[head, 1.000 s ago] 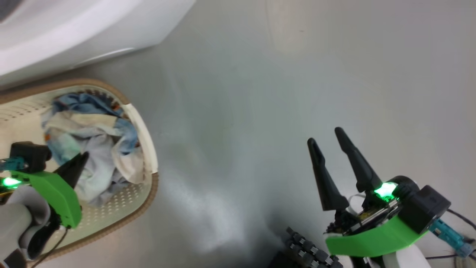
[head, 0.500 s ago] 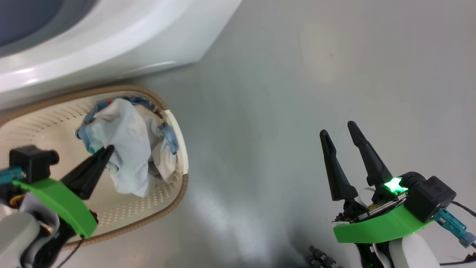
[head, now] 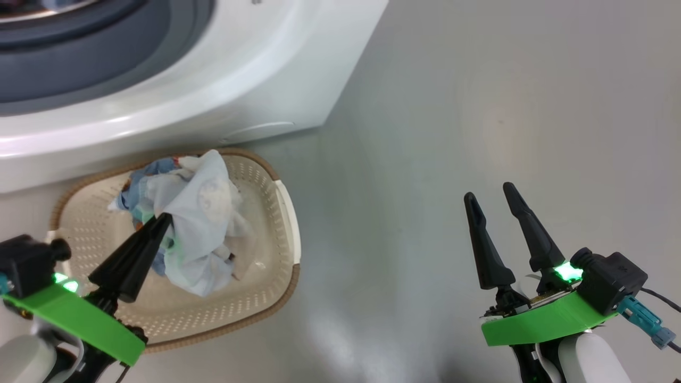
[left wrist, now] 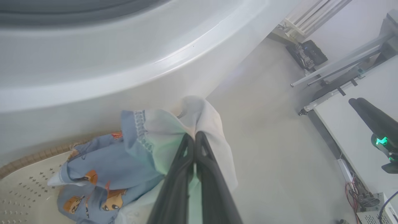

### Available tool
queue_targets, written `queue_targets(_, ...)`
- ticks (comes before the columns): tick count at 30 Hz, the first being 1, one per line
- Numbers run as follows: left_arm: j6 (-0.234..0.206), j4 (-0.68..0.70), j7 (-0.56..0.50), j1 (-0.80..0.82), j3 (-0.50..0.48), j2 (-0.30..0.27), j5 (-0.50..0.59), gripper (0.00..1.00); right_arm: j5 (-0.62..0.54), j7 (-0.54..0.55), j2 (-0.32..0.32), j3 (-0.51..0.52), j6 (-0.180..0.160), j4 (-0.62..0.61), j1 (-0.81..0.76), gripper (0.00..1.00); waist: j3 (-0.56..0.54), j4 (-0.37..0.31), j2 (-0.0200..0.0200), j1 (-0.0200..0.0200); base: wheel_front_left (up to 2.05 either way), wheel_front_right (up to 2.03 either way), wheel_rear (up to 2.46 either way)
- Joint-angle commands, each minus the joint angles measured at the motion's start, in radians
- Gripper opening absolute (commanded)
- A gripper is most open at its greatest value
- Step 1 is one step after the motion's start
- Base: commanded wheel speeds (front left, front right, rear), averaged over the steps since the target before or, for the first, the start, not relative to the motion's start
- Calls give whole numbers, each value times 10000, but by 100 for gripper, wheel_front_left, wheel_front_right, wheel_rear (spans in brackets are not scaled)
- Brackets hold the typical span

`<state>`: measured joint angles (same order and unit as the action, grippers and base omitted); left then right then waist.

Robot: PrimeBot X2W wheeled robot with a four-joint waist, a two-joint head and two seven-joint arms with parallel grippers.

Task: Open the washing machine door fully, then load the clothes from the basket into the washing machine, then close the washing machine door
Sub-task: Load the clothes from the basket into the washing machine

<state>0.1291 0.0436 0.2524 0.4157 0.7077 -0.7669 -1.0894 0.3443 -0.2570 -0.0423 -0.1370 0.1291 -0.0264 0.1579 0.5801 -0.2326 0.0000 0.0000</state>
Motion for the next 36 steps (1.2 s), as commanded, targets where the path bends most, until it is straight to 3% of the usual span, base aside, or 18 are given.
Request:
queue_targets(1, 15, 408, 92, -292, -725, -244, 138, 0, -158, -48, -79, -151, 16, -106, -8, 100, -393, 265, 0, 0, 0, 0, 0)
queue_targets(14, 15, 862, 93, -1553, -2461, 649, 360, 0, -351, -48, -79, 103, 16, 402, -45, 100, -1613, 598, 0, 0, 0, 0, 0)
queue_targets(36, 15, 1412, 93, -2422, -4341, 2289, 927, 0, -602, -48, -79, 456, 16, 1226, -208, 100, -3316, 1173, 0, 0, 0, 0, 0)
